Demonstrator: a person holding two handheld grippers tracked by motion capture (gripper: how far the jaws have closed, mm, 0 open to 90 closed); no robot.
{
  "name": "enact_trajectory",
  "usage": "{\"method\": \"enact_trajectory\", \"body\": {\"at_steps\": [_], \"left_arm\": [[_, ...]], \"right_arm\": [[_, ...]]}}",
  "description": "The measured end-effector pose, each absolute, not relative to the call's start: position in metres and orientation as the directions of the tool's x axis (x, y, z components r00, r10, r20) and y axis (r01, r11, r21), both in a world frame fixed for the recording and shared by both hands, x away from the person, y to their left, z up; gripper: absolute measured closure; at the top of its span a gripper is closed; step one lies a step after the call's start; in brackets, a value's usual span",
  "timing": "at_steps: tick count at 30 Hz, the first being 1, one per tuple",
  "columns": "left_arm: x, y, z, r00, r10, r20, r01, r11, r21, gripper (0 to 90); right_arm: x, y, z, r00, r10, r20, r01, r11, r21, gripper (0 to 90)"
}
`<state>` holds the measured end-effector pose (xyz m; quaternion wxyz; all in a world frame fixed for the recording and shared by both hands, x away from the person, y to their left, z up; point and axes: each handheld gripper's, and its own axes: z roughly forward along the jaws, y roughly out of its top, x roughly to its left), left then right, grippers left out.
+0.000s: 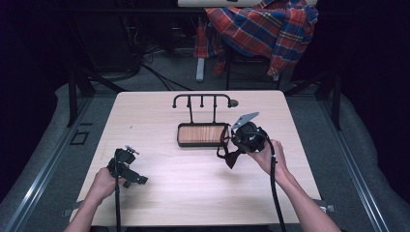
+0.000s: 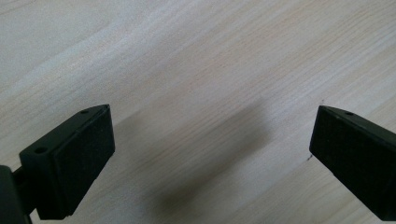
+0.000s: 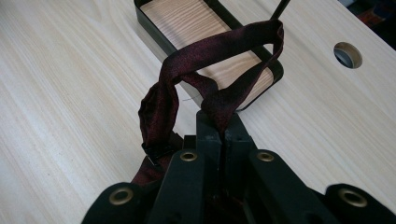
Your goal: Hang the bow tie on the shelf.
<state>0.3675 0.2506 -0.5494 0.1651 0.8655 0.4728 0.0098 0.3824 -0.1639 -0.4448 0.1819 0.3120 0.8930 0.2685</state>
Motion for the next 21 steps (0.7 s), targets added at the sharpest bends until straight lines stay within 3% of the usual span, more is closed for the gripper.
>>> {"method": "enact_trajectory", "body": {"at_steps": [21], "left_arm": [[0.3677, 0.2503, -0.549, 0.555, 0.82, -0.139, 0.814, -0.501, 0.294, 0.1]], "right_arm": [[0.3929, -0.1637, -0.4348, -0.725, 0.668, -0.168, 0.45, 0.645, 0.617, 87.7]]}}
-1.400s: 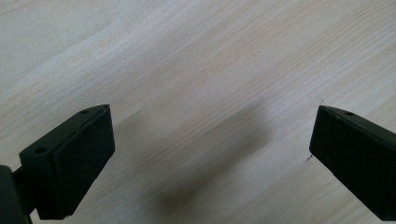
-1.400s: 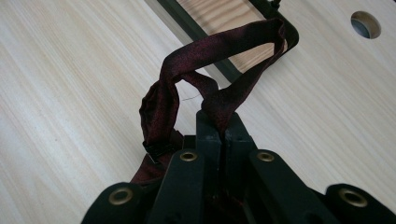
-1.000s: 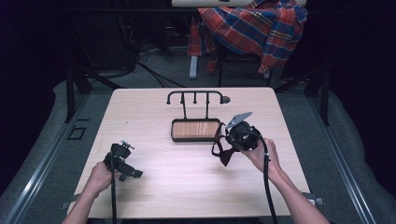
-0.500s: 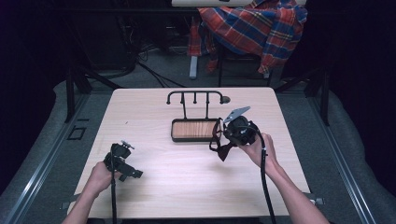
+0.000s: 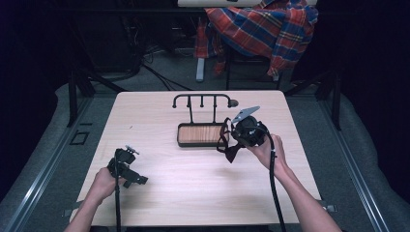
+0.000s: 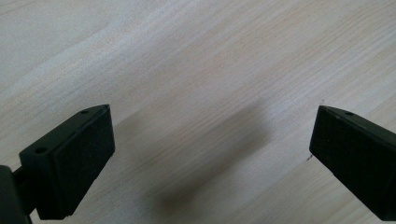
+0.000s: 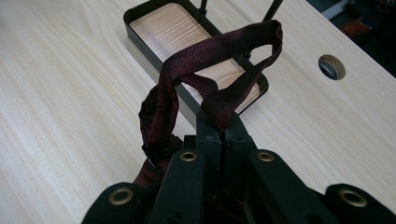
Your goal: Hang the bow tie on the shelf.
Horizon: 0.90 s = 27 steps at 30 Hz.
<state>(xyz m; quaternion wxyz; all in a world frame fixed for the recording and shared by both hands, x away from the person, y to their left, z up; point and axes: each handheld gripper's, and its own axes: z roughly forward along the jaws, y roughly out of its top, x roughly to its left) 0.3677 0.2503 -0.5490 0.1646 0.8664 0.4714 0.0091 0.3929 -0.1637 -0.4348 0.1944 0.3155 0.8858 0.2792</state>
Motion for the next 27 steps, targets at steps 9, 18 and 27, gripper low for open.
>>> {"method": "enact_trajectory", "body": {"at_steps": [9, 18, 27], "left_arm": [[0.368, 0.25, -0.549, 0.555, 0.82, -0.139, 0.814, -0.501, 0.294, 0.1], [0.368, 0.25, -0.549, 0.555, 0.82, -0.139, 0.814, -0.501, 0.294, 0.1], [0.367, 0.251, -0.549, 0.554, 0.82, -0.14, 0.814, -0.5, 0.294, 0.1]], "right_arm": [[0.397, -0.162, -0.428, -0.724, 0.667, -0.174, 0.437, 0.639, 0.632, 87.6], [0.4, -0.162, -0.426, -0.717, 0.672, -0.185, 0.433, 0.637, 0.637, 87.7], [0.404, -0.16, -0.418, -0.716, 0.671, -0.195, 0.421, 0.637, 0.646, 87.7]]}}
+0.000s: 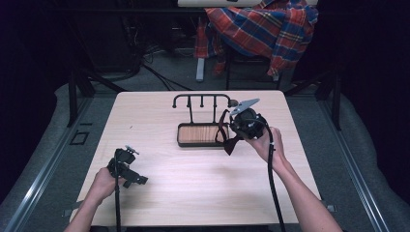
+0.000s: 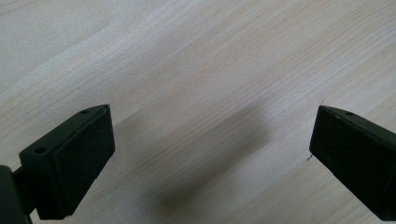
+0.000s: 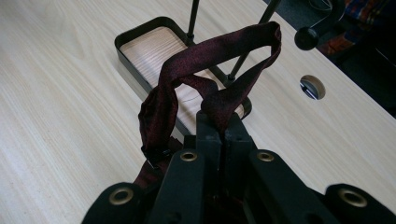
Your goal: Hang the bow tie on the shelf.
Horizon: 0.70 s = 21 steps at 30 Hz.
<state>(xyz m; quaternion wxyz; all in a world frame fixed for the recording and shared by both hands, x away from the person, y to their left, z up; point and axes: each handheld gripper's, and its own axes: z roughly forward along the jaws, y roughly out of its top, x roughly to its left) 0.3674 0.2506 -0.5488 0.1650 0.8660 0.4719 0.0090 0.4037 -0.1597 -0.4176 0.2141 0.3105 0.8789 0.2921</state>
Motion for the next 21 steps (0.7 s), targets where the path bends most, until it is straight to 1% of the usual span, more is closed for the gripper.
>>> {"method": "enact_trajectory", "body": {"at_steps": [21], "left_arm": [[0.368, 0.251, -0.549, 0.556, 0.819, -0.141, 0.813, -0.502, 0.294, 0.1]], "right_arm": [[0.42, -0.159, -0.402, -0.69, 0.69, -0.219, 0.425, 0.63, 0.65, 87.6]]}}
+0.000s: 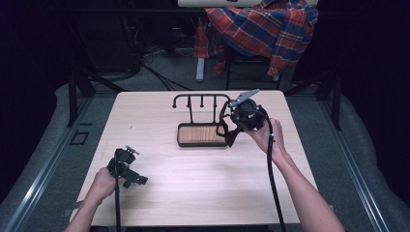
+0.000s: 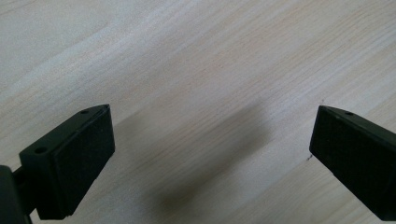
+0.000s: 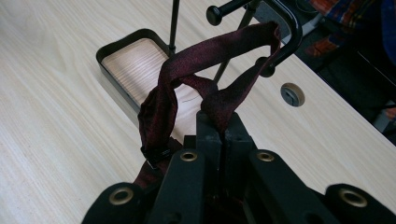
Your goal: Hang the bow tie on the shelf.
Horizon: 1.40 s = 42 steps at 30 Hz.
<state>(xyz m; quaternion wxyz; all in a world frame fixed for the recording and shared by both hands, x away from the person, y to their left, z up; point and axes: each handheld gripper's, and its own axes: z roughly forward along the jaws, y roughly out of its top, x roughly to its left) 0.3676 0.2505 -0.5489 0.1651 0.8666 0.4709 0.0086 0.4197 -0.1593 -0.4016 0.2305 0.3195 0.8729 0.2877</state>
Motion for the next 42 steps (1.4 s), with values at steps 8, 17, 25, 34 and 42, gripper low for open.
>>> {"method": "enact_trajectory", "body": {"at_steps": [8, 17, 25, 34, 42], "left_arm": [[0.368, 0.251, -0.549, 0.557, 0.819, -0.14, 0.813, -0.503, 0.294, 0.1], [0.368, 0.25, -0.549, 0.557, 0.818, -0.141, 0.813, -0.503, 0.295, 0.1], [0.368, 0.251, -0.549, 0.557, 0.818, -0.141, 0.812, -0.503, 0.296, 0.1], [0.368, 0.251, -0.549, 0.557, 0.818, -0.141, 0.813, -0.502, 0.295, 0.2], [0.367, 0.251, -0.549, 0.556, 0.819, -0.141, 0.813, -0.502, 0.295, 0.1]], "right_arm": [[0.425, -0.161, -0.401, -0.681, 0.699, -0.217, 0.436, 0.626, 0.647, 87.6], [0.433, -0.162, -0.403, -0.675, 0.707, -0.209, 0.454, 0.622, 0.638, 87.6], [0.441, -0.162, -0.406, -0.671, 0.715, -0.199, 0.471, 0.617, 0.63, 87.6], [0.448, -0.163, -0.41, -0.662, 0.727, -0.181, 0.492, 0.604, 0.628, 87.6], [0.455, -0.165, -0.413, -0.65, 0.741, -0.167, 0.514, 0.591, 0.622, 87.7]]}}
